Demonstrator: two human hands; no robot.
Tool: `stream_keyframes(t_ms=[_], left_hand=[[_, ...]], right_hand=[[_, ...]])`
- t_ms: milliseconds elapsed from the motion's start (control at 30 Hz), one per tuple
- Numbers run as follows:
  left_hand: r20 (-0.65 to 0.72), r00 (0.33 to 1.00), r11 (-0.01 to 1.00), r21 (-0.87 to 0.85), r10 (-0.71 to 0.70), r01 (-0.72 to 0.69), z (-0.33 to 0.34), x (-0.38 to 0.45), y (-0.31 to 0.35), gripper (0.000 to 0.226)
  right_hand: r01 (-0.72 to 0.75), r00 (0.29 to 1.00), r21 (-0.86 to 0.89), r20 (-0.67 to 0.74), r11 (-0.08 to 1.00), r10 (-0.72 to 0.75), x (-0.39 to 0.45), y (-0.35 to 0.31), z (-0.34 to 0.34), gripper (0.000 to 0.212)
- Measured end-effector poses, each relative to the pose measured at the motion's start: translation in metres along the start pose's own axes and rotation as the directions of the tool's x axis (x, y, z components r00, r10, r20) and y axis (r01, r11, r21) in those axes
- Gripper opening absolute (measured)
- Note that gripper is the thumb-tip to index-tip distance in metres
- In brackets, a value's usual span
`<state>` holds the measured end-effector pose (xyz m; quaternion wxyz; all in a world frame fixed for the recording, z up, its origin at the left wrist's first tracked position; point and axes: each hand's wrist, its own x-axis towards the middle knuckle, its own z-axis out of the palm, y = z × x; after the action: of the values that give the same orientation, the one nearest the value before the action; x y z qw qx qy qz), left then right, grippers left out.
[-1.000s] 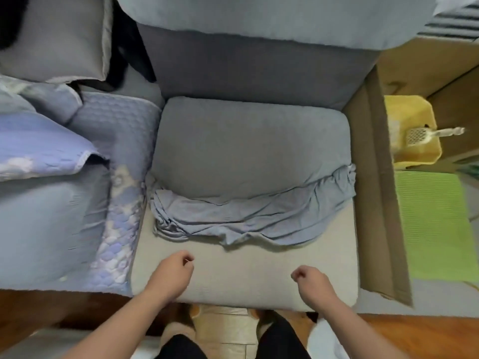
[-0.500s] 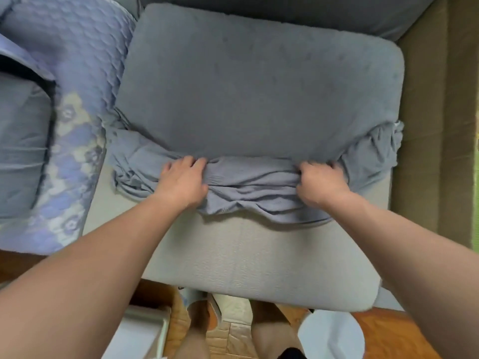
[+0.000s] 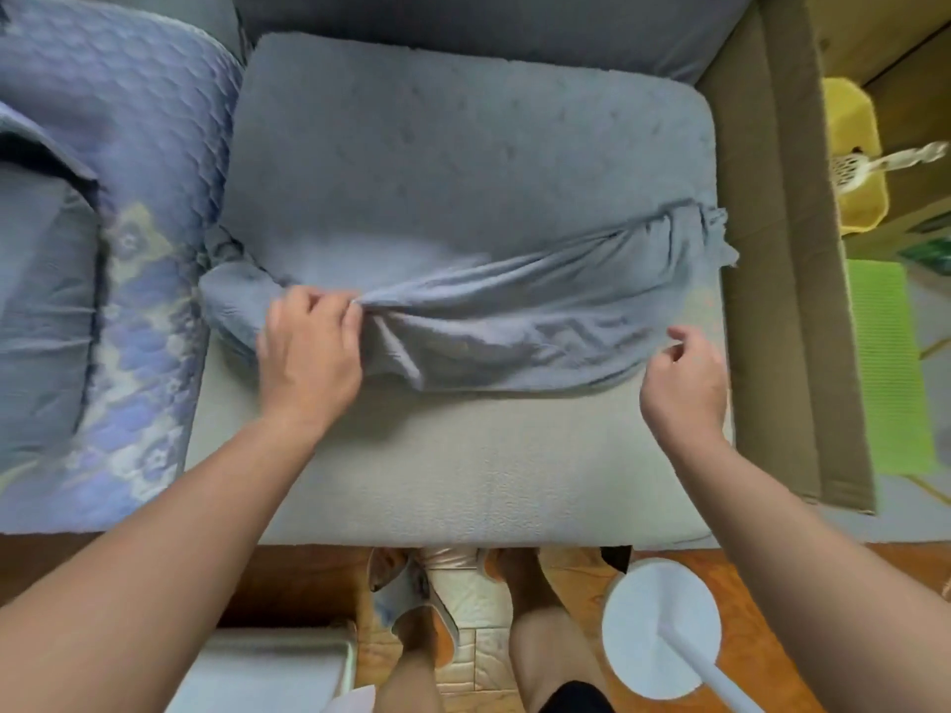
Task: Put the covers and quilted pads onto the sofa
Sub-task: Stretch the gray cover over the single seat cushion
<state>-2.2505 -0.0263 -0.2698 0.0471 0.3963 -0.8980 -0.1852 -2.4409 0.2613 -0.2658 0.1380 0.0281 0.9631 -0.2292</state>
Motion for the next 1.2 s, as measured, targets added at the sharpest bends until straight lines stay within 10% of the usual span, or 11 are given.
stream_keyframes(t_ms=[100, 233, 333, 400, 600, 800, 933, 1200], left_hand=[[-0.040, 0.963, 0.941, -0.226, -0.267, 0.252, -0.009, 0.007, -0.019, 0.037], [0.480, 0.780, 0.759, -0.304, -0.400, 0.576, 0.023, -0.025, -0.031, 0.029], [0.722, 0.530, 0.315, -0.428, -0.445, 0.847, 0.043, -0.049, -0.017, 0.008], [0.743, 0.488, 0.092, -0.506, -0.458, 0.858, 0.057, -0.044, -0.011, 0.013], [0.833, 0.462, -0.296, -0.544, -0.305, 0.786, 0.079, 0.002, 0.038, 0.055], [0.766, 0.561, -0.598, -0.618, -0.313, 0.511, 0.070, 0.054, 0.083, 0.044], [0.685, 0.682, -0.662, -0.639, -0.256, 0.392, 0.046, 0.060, 0.094, 0.033], [0.668, 0.712, -0.675, -0.628, -0.215, 0.386, 0.026, -0.020, 0.089, 0.049]], right_hand=[[-0.129, 0.935, -0.036, 0.328, 0.991, 0.134, -0.023, 0.016, 0.030, 0.039], [-0.287, 0.901, 0.083, 0.361, 0.954, 0.239, -0.026, 0.024, 0.059, 0.027], [-0.618, 0.783, 0.496, 0.460, 0.610, 0.419, -0.005, 0.002, 0.067, 0.006], [-0.702, 0.710, 0.634, 0.592, 0.324, 0.381, 0.016, -0.020, 0.069, 0.014], [-0.658, 0.743, 0.752, 0.641, 0.033, 0.193, 0.014, -0.084, 0.007, 0.028], [-0.573, 0.819, 0.806, 0.570, -0.149, -0.065, -0.014, -0.089, -0.083, 0.042], [-0.579, 0.813, 0.802, 0.581, -0.147, -0.033, 0.003, -0.072, -0.082, 0.043], [-0.578, 0.815, 0.815, 0.574, -0.046, -0.079, 0.012, -0.074, -0.044, 0.039]])
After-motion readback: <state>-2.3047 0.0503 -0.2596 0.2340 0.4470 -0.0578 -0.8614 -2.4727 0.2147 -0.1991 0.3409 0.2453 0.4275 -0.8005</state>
